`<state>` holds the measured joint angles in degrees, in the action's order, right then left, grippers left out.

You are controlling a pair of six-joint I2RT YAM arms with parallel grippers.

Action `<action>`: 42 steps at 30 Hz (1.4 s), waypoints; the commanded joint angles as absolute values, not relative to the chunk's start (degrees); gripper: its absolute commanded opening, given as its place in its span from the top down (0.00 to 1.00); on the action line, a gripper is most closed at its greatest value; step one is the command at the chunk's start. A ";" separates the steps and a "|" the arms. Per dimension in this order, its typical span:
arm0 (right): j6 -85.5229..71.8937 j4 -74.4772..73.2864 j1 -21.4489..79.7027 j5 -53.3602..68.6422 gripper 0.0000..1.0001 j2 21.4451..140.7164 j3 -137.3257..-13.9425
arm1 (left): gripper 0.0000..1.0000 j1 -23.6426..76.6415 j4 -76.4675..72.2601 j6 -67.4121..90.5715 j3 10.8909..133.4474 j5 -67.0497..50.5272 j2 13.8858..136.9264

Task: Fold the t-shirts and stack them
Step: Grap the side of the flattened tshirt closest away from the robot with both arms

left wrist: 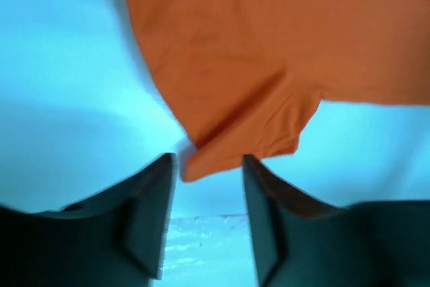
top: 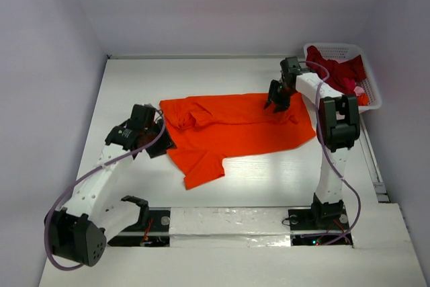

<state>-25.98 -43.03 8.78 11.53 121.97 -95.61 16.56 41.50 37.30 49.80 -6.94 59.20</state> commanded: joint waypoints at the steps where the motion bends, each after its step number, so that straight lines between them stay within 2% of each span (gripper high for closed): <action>1: -25.49 -42.71 8.26 13.97 0.45 114.53 -96.68 | 0.54 17.31 45.44 37.96 45.10 -13.18 55.64; 4: -25.58 -43.59 8.26 15.46 0.46 112.33 -97.03 | 0.42 18.53 43.43 38.23 40.26 -17.74 54.14; 6: -25.66 -43.68 8.26 16.69 0.46 109.78 -96.68 | 0.41 21.87 43.33 39.45 39.90 -18.98 55.54; 12: -25.84 -43.86 8.26 18.54 0.46 105.21 -95.54 | 0.49 27.41 37.71 46.22 35.78 -22.93 56.33; 15: -25.66 -43.68 8.26 18.54 0.46 104.15 -94.57 | 0.57 30.48 36.04 48.25 34.45 -21.98 58.36; 24: -26.01 -43.95 8.26 19.25 0.47 103.80 -95.45 | 0.53 32.95 41.83 48.69 37.79 -13.64 59.41; 42: -26.46 -44.47 8.26 21.01 0.48 104.85 -97.73 | 0.61 39.11 39.29 55.63 37.53 -3.17 66.97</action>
